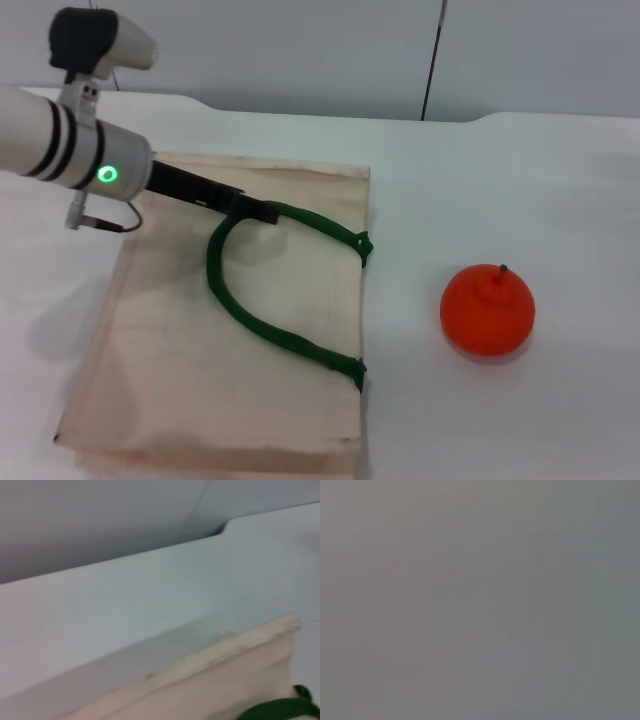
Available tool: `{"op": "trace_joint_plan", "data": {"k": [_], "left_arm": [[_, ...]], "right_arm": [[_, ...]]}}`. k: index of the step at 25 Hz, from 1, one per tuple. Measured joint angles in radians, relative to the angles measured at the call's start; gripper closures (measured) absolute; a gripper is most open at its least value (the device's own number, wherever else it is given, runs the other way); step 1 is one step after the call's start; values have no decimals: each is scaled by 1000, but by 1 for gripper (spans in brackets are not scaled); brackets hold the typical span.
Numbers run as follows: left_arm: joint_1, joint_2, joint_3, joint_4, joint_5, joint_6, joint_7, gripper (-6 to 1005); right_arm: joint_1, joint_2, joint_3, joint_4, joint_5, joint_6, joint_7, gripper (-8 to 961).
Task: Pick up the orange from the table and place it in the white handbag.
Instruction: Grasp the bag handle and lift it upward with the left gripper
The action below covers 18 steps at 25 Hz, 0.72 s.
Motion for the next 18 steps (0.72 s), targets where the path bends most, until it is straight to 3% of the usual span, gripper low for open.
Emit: {"op": "trace_joint_plan", "data": {"k": [6,18], "left_arm": [[-5,8,0,64,0,-27,2,278],[-1,9,0,86,10,-24,5,526]], "right_arm": [[3,0,0,0,0,0,0,70],[0,0,0,0,0,-2,0,71]]}}
